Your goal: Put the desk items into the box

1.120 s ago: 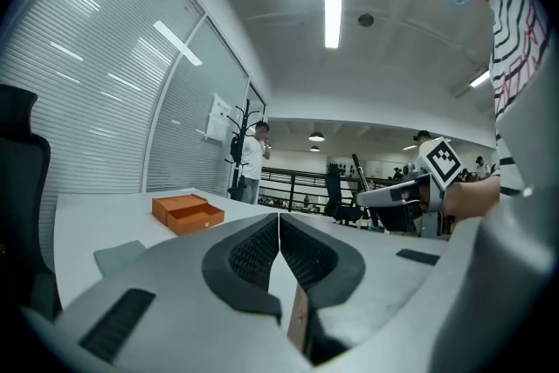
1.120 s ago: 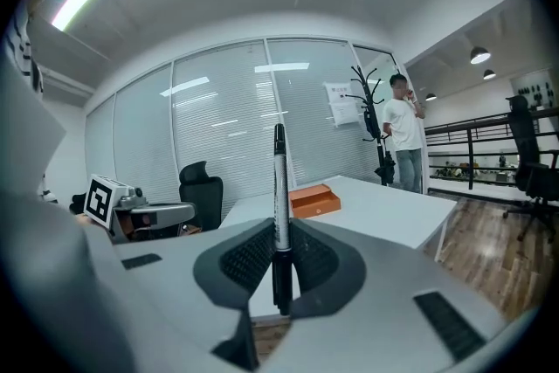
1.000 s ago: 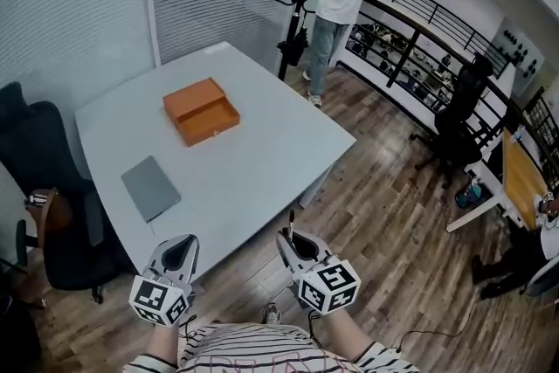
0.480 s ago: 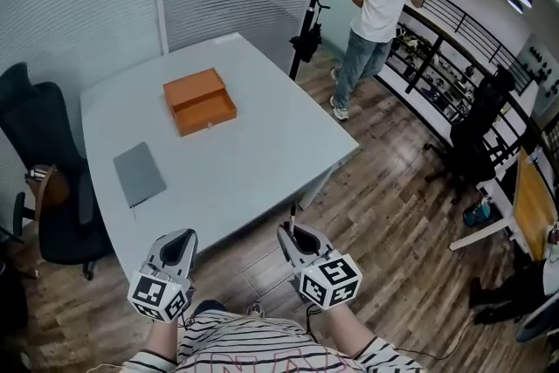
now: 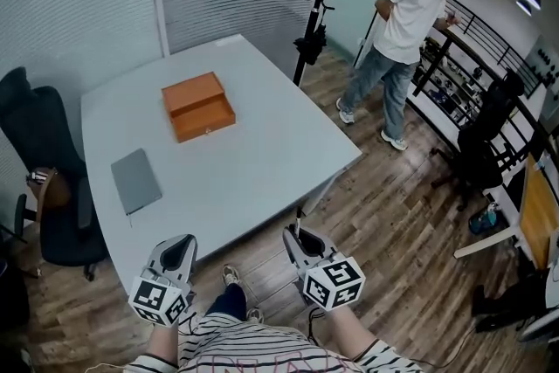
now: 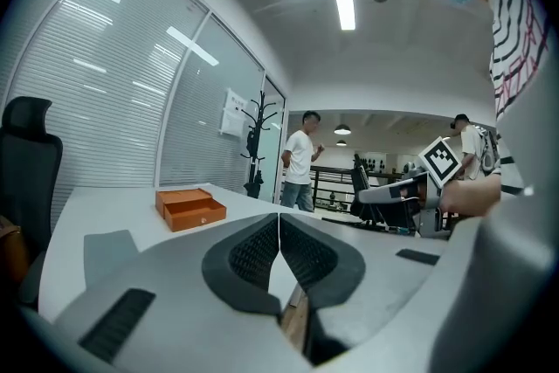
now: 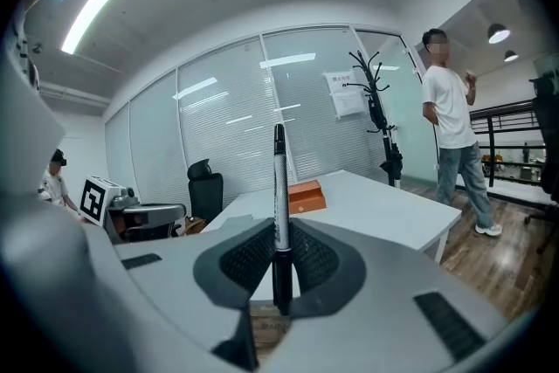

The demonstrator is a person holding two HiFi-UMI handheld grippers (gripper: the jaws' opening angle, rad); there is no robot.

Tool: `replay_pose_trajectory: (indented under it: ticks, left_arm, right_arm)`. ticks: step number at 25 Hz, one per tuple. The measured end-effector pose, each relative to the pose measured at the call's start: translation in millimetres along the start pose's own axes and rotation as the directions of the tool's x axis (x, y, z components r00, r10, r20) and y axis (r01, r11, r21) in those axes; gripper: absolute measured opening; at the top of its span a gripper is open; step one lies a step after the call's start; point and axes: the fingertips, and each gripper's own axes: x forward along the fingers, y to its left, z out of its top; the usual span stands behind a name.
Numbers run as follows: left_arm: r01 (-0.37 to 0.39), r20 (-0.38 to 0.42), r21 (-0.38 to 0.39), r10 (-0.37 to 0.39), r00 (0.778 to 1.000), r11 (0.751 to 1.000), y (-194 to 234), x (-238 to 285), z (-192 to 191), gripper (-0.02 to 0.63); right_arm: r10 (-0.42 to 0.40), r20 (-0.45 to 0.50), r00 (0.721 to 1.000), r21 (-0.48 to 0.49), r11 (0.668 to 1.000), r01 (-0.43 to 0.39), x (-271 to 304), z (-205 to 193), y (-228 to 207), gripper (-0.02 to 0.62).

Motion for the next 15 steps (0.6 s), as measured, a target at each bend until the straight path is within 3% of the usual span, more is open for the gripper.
replay_pose_trajectory:
  ticks: [15]
  left_arm:
    - [0.021,0.018,-0.001,-0.021,1.0,1.0,76,103,37,0.026]
  right_arm:
    - [-0.011,0.018,1.0,-0.021,1.0,0.011,109,61,-52,0.058]
